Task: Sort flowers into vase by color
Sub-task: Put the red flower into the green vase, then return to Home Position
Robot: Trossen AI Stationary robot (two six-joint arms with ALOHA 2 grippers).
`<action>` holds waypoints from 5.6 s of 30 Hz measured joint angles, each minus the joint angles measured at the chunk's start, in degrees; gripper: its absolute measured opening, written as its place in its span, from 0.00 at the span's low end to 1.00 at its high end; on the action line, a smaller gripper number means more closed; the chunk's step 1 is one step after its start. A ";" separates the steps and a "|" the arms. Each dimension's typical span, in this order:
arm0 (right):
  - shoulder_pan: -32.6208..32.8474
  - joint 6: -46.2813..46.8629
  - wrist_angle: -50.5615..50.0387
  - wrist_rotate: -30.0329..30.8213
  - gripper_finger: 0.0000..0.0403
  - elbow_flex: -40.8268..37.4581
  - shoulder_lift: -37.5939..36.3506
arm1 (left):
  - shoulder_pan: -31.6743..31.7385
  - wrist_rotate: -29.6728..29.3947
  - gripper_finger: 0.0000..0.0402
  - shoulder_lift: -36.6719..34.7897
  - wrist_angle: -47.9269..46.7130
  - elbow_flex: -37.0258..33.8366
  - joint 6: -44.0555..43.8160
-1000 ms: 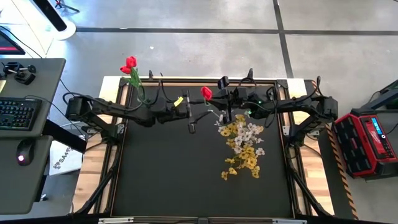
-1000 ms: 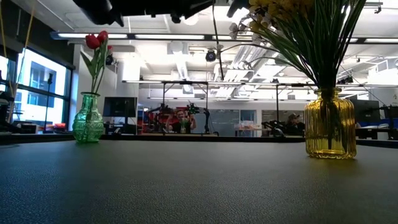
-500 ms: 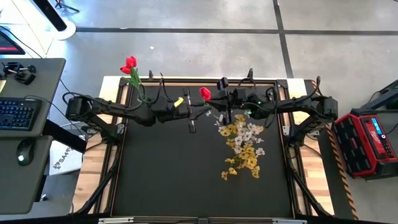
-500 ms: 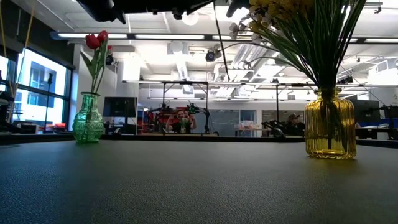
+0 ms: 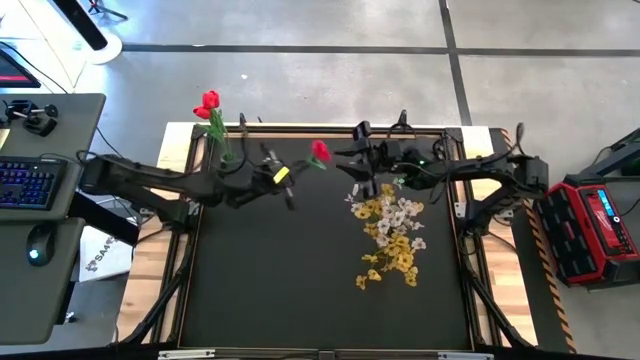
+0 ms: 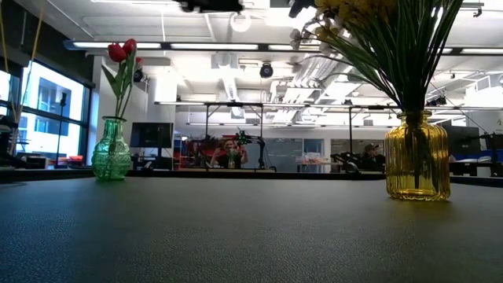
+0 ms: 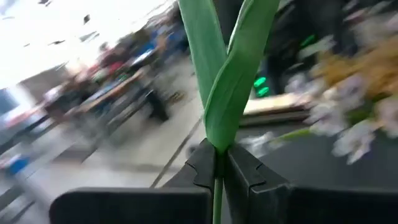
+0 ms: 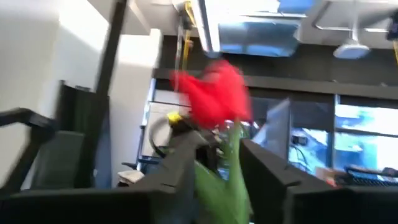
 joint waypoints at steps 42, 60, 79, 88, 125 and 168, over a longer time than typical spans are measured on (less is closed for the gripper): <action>19.78 -6.88 -64.32 8.85 0.47 0.02 -41.95 | 21.71 -24.75 0.00 -37.86 -28.26 -15.96 -30.24; 24.11 -0.65 -77.51 23.70 0.47 0.00 -45.31 | 24.48 -16.00 0.33 -36.15 -43.71 -13.40 -40.28; 24.11 7.95 -97.25 36.02 0.47 0.00 -45.79 | 24.48 -11.33 0.44 -36.15 -68.02 -4.11 -51.10; 22.88 9.17 -102.85 40.05 0.47 -2.48 -46.68 | 24.45 -7.70 0.59 -36.51 -68.10 -4.11 -50.77; -19.75 -1.50 -95.91 2.37 0.43 -1.79 -47.34 | 12.34 4.18 0.59 -36.02 -37.54 -0.77 -25.54; -28.97 25.72 -49.80 -24.50 0.35 -45.28 -86.56 | 12.15 5.81 0.59 -36.81 -32.17 -7.41 -29.16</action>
